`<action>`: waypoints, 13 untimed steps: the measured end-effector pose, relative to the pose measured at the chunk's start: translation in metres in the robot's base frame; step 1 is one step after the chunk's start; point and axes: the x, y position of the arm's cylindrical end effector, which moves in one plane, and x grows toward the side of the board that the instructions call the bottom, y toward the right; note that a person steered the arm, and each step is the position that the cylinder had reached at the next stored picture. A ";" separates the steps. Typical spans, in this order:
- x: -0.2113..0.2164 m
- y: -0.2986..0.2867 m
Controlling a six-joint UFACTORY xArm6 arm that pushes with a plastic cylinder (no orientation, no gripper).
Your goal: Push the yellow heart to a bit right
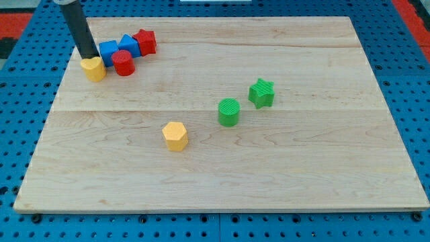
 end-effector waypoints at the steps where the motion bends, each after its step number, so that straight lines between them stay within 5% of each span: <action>1: 0.019 0.000; 4: 0.056 0.005; 9: 0.037 0.059; 10: 0.076 0.077; 13: 0.022 0.102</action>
